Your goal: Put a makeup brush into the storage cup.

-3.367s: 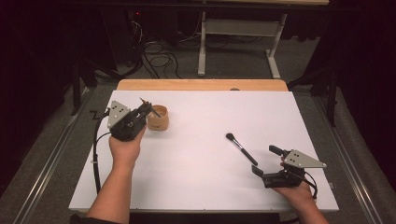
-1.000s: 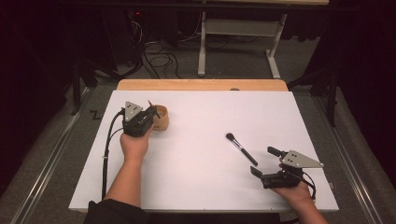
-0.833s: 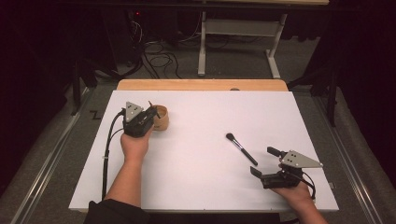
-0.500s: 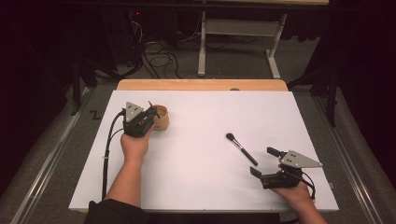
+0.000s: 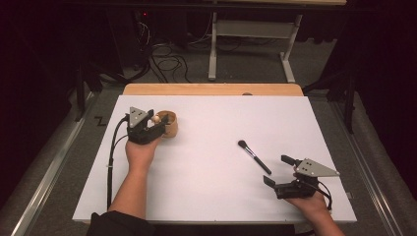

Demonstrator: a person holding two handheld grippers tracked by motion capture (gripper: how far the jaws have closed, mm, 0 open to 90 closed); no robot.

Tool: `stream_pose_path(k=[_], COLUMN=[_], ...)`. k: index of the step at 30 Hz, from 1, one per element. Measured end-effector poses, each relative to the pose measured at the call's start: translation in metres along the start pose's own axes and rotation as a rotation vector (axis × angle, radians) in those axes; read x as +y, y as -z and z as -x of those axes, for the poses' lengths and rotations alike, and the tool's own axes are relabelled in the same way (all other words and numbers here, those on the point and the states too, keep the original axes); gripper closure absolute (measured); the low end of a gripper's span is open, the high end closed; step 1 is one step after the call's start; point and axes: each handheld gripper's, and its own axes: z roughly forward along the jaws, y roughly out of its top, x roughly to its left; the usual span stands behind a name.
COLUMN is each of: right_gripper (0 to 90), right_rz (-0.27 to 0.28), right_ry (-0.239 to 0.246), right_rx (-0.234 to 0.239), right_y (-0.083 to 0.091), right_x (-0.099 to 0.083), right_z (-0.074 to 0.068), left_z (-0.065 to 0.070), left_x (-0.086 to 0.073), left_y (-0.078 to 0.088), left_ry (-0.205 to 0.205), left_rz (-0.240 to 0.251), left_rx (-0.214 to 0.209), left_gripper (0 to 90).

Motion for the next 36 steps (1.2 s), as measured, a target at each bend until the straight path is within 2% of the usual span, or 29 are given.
stream_pose_path(k=[3,9,11,17,23,32,36], right_gripper=[0.9,0.9,0.9,0.9,0.9,0.9,1.0], right_rz=[0.001,0.006,0.003,0.005,0.0,0.0,0.001], right_ry=[0.0,0.005,0.003,0.009,0.009,0.012,0.009], right_rx=[0.001,0.001,-0.002,0.002,-0.004,-0.006,-0.008], right_y=[0.0,0.0,0.0,0.0,0.0,0.0,0.0], right_x=[0.0,0.001,0.001,0.002,0.001,0.001,0.001], right_z=[0.0,0.0,-0.001,-0.002,-0.001,-0.001,0.0], left_z=[-0.001,0.002,0.003,0.003,0.002,0.007,0.017], left_x=[0.001,0.003,0.003,-0.002,-0.011,-0.03,-0.034], left_y=[0.003,0.013,0.018,0.029,0.043,0.06,0.067], left_ry=[0.005,-0.003,-0.001,0.011,0.004,0.011,-0.013], left_rz=[0.001,-0.027,-0.022,-0.035,-0.053,-0.07,-0.073], left_rx=[-0.007,0.012,0.003,0.015,0.014,-0.038,-0.061], left_gripper=[35.8,29.5,29.3,22.6,18.3,16.2,16.1])
